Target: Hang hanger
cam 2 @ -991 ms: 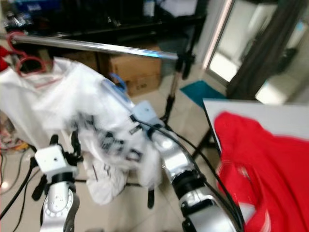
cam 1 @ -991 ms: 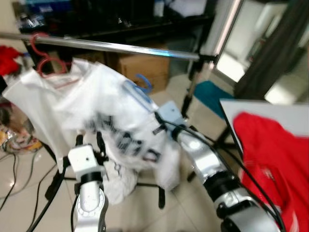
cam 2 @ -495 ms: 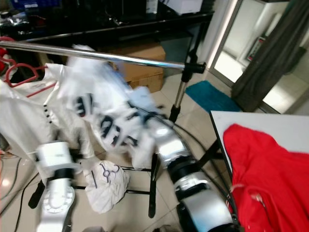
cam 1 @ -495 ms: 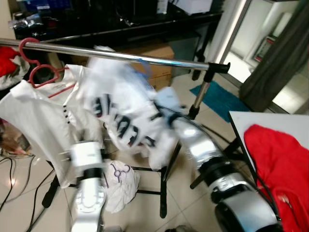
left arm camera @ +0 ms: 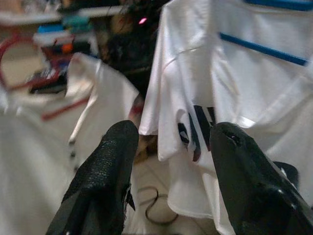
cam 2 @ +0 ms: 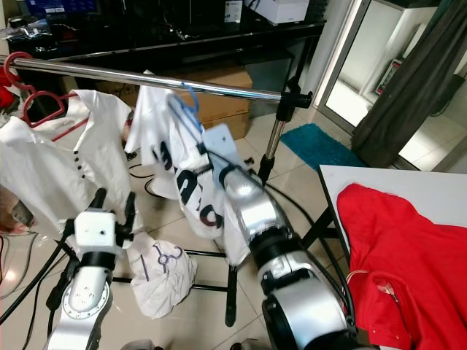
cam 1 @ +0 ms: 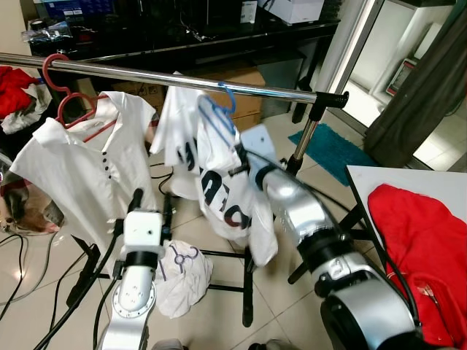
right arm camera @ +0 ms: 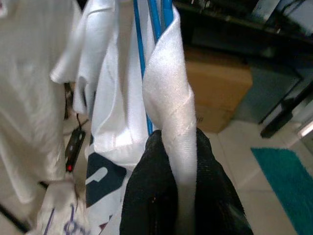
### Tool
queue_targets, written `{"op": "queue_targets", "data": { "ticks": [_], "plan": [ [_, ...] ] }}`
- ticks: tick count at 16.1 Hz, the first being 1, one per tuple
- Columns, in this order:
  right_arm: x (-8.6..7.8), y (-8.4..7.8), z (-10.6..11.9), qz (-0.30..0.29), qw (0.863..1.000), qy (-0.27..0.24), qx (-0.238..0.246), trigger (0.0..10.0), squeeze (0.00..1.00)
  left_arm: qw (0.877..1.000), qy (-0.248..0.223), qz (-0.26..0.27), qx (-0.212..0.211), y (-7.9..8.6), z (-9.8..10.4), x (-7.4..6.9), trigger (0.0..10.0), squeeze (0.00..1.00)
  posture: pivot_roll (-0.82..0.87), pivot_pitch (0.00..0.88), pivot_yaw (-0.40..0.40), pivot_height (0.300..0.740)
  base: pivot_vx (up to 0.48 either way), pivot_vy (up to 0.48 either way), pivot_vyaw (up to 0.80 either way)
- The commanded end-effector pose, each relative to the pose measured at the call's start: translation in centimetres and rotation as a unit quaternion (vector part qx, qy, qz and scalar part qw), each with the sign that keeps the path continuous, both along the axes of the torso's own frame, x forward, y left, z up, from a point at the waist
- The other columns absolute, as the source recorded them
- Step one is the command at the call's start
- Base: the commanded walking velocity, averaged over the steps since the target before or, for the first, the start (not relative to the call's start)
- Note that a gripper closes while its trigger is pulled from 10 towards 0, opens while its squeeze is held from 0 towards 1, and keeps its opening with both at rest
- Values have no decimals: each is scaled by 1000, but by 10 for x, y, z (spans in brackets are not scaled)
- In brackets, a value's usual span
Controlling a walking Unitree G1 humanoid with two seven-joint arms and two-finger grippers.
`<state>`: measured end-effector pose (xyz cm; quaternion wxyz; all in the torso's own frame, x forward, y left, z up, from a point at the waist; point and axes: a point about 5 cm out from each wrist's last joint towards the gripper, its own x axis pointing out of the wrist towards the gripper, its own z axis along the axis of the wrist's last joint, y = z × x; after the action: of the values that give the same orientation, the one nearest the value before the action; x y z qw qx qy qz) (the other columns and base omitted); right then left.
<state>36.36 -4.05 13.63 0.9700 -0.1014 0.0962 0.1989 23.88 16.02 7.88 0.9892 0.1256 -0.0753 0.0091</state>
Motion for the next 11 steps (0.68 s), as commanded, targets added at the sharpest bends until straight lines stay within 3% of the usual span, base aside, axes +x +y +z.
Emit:
{"op": "queue_targets", "data": {
  "ticks": [1,3,9,11],
  "plan": [
    [5,0,20,-5,1000,-24,12,10000,0,999,-7,-29,23,-7,7,4,10000,0,115,32,-59,740,0,0,0],
    [6,4,24,-2,1000,-10,15,10000,0,995,-2,-66,73,-12,9,5,10000,0,117,33,-59,740,0,0,0],
    [6,7,29,-14,999,48,-2,10000,0,987,15,-103,124,-17,11,3,10000,0,124,38,-64,740,0,0,0],
    [7,7,39,-15,998,54,1,10000,0,984,15,-120,128,-23,21,5,10000,0,125,39,-70,740,0,0,0]
  ]
}}
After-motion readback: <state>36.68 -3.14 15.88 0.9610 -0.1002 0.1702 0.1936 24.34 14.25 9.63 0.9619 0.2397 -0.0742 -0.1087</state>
